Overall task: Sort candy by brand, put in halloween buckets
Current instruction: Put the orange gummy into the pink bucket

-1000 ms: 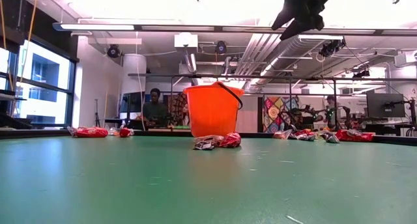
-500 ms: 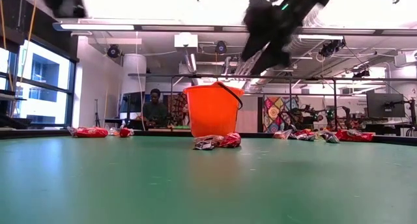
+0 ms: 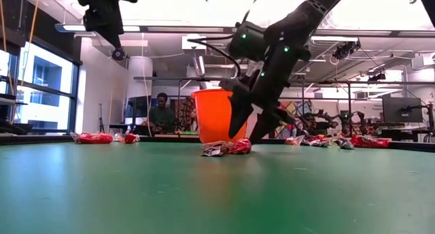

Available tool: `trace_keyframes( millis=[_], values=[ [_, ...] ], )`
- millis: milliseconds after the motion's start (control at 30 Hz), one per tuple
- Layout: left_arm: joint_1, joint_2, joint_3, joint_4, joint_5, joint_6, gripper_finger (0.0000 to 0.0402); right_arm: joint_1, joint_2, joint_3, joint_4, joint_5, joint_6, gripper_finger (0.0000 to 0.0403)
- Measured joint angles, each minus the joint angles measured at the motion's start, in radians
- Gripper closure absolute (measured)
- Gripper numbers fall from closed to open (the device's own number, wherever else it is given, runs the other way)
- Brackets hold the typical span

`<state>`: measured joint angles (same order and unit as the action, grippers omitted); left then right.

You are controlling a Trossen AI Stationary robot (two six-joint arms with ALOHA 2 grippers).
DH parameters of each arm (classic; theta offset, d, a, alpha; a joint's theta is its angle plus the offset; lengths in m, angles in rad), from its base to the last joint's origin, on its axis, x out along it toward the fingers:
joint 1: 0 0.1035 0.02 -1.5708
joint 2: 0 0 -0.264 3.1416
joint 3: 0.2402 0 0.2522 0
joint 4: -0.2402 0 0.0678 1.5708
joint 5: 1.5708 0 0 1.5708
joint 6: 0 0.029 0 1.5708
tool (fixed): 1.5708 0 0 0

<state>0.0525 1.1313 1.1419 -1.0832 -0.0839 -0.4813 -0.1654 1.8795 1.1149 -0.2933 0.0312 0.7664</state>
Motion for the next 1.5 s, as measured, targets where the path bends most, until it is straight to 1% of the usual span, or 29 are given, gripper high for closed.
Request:
trace_keyframes(
  millis=[233,333,400,467,600,633,667,767,833,900,1000,1067,1133,1200,1267,1400,1500],
  values=[
    [0.0,0.0,0.0,0.004,-0.051,0.008,0.0198,0.037,0.037,0.0,0.072,0.039,-0.072,0.0152],
    [0.0,0.0,0.0,0.005,-0.06,0.007,0.0198,0.053,0.047,0.002,0.056,0.074,-0.094,0.0168],
    [0.0,0.0,0.0,0.005,-0.061,0.007,0.0198,0.062,0.053,0.003,0.038,0.118,-0.094,0.0198],
    [0.0,0.0,0.0,0.005,-0.061,0.007,0.0198,0.064,0.055,0.003,0.036,0.149,-0.094,0.0242],
    [0.0,0.0,0.0,0.005,-0.075,0.008,0.0198,0.062,0.037,0.0,0.036,0.15,-0.124,0.0364],
    [0.0,-0.001,0.0,0.005,-0.077,0.016,0.0198,0.063,0.025,-0.001,0.036,0.145,-0.151,0.0383],
    [0.0,-0.003,0.0,0.004,-0.076,0.025,0.0198,0.064,0.01,-0.001,0.036,0.143,-0.176,0.0389],
    [0.0,-0.019,0.0,0.003,-0.084,0.046,0.0198,0.065,-0.073,0.006,-0.006,0.109,-0.243,0.0387],
    [0.0,-0.036,0.0,0.004,-0.093,0.046,0.0198,0.064,-0.139,0.009,-0.039,0.063,-0.309,0.0397],
    [0.0,-0.058,0.0,0.004,-0.12,0.047,0.0198,0.068,-0.213,0.009,-0.061,0.017,-0.372,0.0399],
    [0.0,-0.096,0.001,0.004,-0.191,0.047,0.0198,0.079,-0.329,0.009,-0.057,-0.065,-0.458,0.04],
    [0.0,-0.116,0.001,0.008,-0.253,0.047,0.0198,0.083,-0.39,0.01,-0.02,-0.142,-0.497,0.0401],
    [0.0,-0.136,0.001,0.021,-0.316,0.047,0.0198,0.09,-0.429,0.01,0.038,-0.197,-0.525,0.0401],
    [0.0,-0.15,0.001,0.041,-0.368,0.047,0.0198,0.1,-0.437,0.012,0.117,-0.202,-0.541,0.0402],
    [0.0,-0.156,0.001,0.052,-0.395,0.043,0.0198,0.113,-0.42,0.011,0.18,-0.203,-0.54,0.0402],
    [0.0,-0.161,0.001,0.054,-0.398,0.058,0.0198,0.158,-0.32,0.011,0.359,-0.21,-0.534,0.0402],
    [0.007,-0.161,0.001,0.055,-0.4,0.119,0.0198,0.207,-0.221,0.015,0.501,-0.252,-0.517,0.0402]
  ],
)
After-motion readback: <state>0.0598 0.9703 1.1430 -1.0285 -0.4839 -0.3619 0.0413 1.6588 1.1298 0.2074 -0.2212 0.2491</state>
